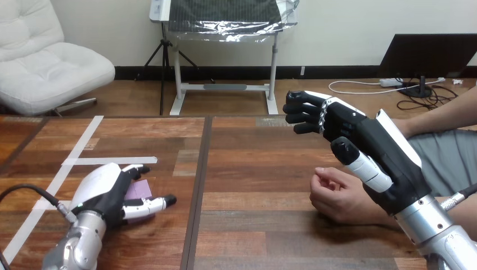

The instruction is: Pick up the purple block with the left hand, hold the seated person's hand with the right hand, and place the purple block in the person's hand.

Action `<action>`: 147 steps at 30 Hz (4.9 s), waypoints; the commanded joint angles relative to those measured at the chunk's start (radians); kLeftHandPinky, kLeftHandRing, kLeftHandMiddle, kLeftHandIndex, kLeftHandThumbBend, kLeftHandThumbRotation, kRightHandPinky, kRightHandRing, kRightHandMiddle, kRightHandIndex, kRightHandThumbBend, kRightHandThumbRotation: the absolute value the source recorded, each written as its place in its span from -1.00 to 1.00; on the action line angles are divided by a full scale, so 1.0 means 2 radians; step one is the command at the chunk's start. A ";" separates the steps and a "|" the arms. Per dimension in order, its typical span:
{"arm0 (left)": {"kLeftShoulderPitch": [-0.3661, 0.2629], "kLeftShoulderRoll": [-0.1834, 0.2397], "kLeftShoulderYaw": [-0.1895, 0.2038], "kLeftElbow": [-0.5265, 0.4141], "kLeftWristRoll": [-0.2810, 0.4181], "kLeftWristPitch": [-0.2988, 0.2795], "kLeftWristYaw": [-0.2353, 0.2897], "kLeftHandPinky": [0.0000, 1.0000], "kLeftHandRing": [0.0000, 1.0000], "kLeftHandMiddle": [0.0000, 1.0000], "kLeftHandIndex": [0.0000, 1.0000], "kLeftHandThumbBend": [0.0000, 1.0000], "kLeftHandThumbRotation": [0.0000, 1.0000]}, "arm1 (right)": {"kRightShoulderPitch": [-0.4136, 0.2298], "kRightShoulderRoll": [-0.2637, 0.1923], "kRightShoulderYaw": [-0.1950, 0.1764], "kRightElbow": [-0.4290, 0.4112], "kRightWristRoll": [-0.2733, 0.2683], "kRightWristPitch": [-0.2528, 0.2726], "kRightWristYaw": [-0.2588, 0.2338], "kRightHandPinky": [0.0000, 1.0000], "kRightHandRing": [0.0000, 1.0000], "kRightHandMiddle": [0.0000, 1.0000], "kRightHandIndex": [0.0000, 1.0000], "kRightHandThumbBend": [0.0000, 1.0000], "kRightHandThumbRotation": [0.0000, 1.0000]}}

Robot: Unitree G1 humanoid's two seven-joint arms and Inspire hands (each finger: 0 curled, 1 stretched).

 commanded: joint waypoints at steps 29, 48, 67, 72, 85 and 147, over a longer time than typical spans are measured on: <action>-0.053 0.000 -0.005 0.014 -0.007 0.046 0.015 0.42 0.56 0.60 0.58 0.68 -0.77 | -0.025 -0.007 -0.013 -0.017 0.004 -0.013 -0.003 0.51 0.59 0.61 0.63 0.88 0.73; -0.057 -0.011 -0.001 0.035 -0.030 0.037 0.089 -0.16 -0.04 0.07 0.07 0.45 -1.00 | -0.025 -0.008 -0.015 -0.018 0.004 -0.010 -0.004 0.48 0.57 0.60 0.61 0.89 0.73; -0.055 -0.007 -0.007 0.031 -0.036 0.039 0.093 -0.22 -0.13 -0.04 -0.05 0.52 -1.00 | -0.030 -0.010 -0.015 -0.011 0.008 -0.007 0.000 0.52 0.59 0.61 0.61 0.91 0.72; -0.053 -0.004 -0.009 0.029 -0.033 0.033 0.096 -0.21 -0.13 -0.03 -0.05 0.53 -1.00 | -0.030 -0.009 -0.015 -0.011 0.007 -0.006 0.000 0.52 0.59 0.61 0.61 0.92 0.72; -0.045 -0.004 -0.006 0.017 -0.036 0.028 0.099 -0.18 -0.12 -0.04 -0.07 0.57 -1.00 | -0.036 -0.010 -0.014 -0.002 0.005 -0.006 0.001 0.52 0.60 0.61 0.61 0.93 0.71; 0.133 -0.056 0.058 -0.415 -0.109 0.054 0.068 -0.19 -0.18 -0.11 -0.12 0.51 -1.00 | -0.095 -0.082 -0.021 0.182 -0.127 -0.082 -0.065 0.46 0.63 0.69 0.71 0.75 0.53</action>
